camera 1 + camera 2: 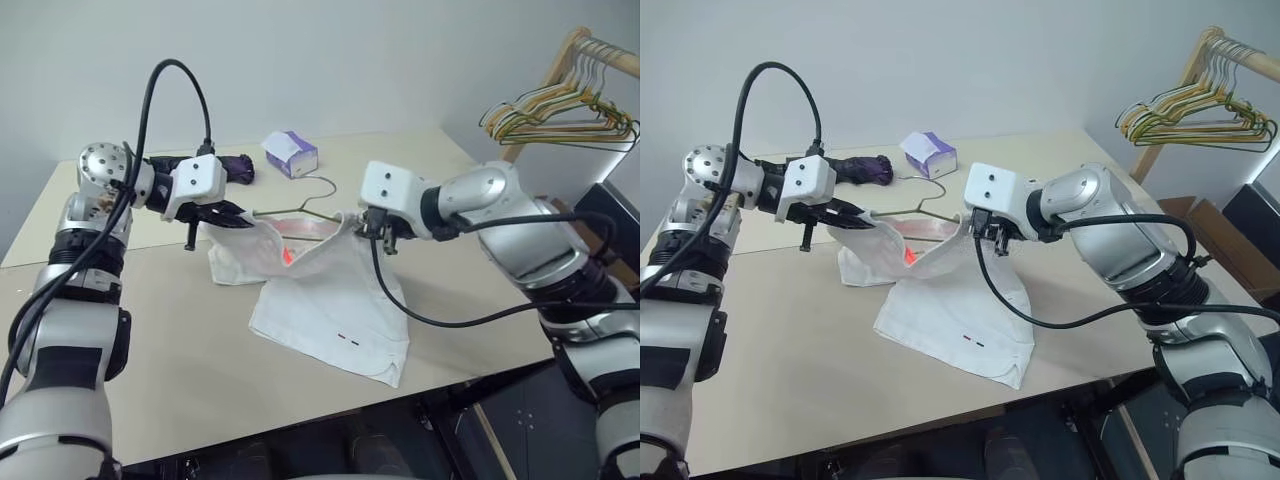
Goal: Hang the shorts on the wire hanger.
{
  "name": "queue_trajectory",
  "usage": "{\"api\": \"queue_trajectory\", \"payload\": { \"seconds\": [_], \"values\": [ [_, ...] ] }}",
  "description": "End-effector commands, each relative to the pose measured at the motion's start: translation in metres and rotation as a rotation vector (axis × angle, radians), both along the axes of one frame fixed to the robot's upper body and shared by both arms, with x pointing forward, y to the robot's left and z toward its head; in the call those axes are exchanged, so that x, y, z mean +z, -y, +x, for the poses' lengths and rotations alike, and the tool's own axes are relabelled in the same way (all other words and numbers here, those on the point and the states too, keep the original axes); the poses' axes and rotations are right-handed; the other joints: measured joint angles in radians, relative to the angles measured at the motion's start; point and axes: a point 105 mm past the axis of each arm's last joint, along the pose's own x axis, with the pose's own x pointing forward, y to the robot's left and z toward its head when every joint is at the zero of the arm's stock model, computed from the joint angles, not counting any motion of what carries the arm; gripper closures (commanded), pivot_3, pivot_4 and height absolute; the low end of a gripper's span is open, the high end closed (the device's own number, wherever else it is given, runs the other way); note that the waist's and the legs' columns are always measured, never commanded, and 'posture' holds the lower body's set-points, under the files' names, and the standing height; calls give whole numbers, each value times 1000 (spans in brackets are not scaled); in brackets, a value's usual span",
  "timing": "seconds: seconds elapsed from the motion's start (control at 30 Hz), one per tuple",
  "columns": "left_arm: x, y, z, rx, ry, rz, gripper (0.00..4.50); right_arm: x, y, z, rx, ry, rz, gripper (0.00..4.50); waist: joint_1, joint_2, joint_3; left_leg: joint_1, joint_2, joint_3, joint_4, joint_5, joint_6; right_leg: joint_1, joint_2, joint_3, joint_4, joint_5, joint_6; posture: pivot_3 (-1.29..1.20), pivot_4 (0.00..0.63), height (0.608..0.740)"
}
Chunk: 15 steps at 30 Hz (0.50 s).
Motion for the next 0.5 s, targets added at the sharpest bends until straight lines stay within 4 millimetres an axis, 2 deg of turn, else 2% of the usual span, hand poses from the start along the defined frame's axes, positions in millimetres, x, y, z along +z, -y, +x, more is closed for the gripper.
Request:
{"api": "queue_trajectory", "payload": {
  "seconds": [0.03,0.33,0.5],
  "values": [
    [19,-2,2,4,74,-15,4500,20,2,-4,84,104,5,2228,1,0,0,0,0,0,0,0,0,0,0,0,0,0,0,-117,0,740],
    [18,0,1,-9,69,-19,4500,21,11,13,62,133,22,2228,2,0,0,1,0,0,0,0,0,1,0,0,0,0,0,-121,0,740],
    [20,3,3,-15,75,-26,4500,17,6,15,92,80,67,667,1,0,0,1,0,0,0,0,0,1,0,0,0,0,0,-121,0,740]
  ]
}}
